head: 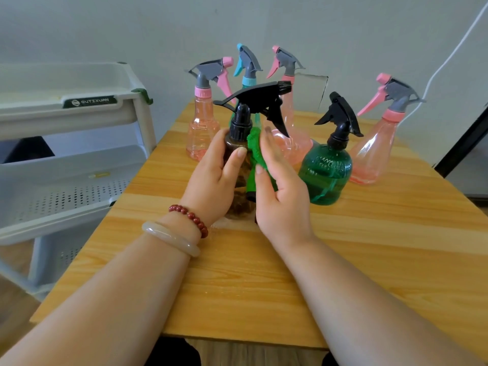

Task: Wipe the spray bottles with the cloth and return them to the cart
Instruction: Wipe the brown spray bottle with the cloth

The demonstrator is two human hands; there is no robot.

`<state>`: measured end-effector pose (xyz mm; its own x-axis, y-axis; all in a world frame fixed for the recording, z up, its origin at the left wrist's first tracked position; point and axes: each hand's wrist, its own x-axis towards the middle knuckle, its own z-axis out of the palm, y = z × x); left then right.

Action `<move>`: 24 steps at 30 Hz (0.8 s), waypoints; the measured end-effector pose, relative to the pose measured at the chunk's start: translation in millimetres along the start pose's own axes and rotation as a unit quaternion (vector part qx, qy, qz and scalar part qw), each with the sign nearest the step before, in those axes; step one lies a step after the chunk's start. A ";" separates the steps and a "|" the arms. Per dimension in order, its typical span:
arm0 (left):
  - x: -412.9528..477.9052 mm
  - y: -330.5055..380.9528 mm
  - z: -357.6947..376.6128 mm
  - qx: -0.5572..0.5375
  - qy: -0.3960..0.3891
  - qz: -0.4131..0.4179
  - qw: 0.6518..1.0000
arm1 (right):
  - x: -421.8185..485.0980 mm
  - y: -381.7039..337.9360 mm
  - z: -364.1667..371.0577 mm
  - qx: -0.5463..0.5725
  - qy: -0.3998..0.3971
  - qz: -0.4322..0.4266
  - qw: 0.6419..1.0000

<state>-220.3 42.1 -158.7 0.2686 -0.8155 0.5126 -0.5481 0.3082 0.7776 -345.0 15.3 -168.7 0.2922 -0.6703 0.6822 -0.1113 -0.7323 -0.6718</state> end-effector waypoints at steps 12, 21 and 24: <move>0.5 -1.0 -1.7 0.009 0.008 -0.001 1.000 | -0.5 -2.3 0.5 0.019 -0.017 0.020 0.999; 0.4 -2.6 -1.6 0.017 0.007 0.002 1.000 | -1.5 -4.1 -2.7 0.021 -0.039 0.043 0.998; 0.2 -0.6 -3.5 0.011 0.006 0.006 1.000 | 5.2 -2.7 1.6 0.026 -0.048 0.074 0.996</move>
<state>-217.1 43.5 -157.7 0.2721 -0.8059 0.5259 -0.5679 0.3067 0.7638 -341.7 14.0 -163.9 0.3654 -0.7536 0.5464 -0.1117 -0.6183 -0.7780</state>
